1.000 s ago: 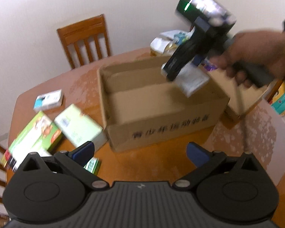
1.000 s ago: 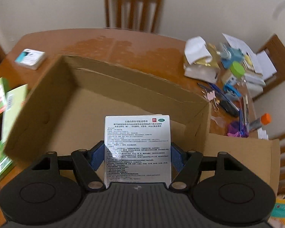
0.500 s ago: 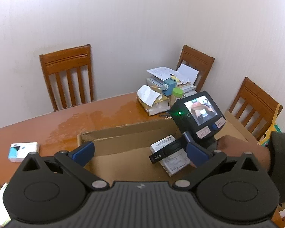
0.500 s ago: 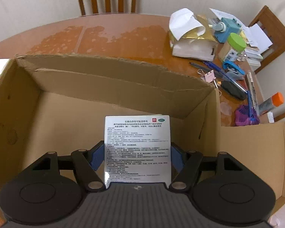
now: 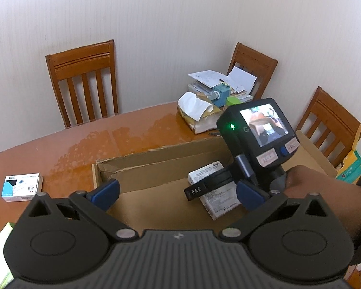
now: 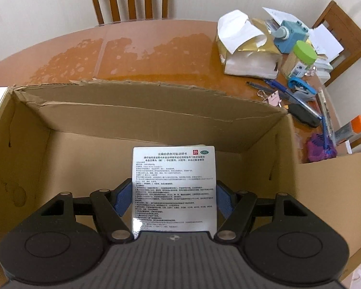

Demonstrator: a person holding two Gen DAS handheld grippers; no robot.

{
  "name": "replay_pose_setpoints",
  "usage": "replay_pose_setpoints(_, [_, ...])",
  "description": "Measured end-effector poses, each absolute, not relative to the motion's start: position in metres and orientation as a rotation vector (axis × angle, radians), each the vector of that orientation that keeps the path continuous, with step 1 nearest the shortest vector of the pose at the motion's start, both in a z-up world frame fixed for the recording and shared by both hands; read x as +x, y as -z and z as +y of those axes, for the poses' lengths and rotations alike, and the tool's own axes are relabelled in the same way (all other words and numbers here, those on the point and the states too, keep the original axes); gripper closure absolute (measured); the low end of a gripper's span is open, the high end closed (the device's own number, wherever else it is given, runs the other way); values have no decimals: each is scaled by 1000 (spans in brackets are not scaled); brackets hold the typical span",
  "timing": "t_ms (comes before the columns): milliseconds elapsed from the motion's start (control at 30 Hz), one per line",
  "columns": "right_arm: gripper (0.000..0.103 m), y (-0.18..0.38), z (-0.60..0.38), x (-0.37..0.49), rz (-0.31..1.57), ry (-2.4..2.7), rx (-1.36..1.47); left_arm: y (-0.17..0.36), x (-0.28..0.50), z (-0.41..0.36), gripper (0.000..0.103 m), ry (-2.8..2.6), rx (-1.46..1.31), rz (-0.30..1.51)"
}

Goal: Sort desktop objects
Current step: 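Lower the white box into the cardboard box and open the right gripper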

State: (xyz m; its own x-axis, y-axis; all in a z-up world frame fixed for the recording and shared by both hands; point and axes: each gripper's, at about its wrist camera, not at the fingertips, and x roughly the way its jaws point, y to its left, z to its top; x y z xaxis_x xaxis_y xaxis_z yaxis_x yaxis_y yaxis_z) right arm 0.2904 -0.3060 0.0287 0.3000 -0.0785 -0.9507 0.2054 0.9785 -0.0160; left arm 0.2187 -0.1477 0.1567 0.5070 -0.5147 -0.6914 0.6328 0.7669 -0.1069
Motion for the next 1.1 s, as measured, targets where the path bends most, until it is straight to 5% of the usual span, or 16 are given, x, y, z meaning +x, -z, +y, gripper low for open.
replay_pose_setpoints(933, [28,16,-332,307,1324,259,202,-145,226,-146,0,681,181,817])
replay_pose_setpoints(1000, [23,16,-332,308,1322,257,210,-146,225,-147,0,683,185,814])
replay_pose_setpoints(1100, [0,19,-331,307,1352,226,252,-148,222,-148,0,683,194,810])
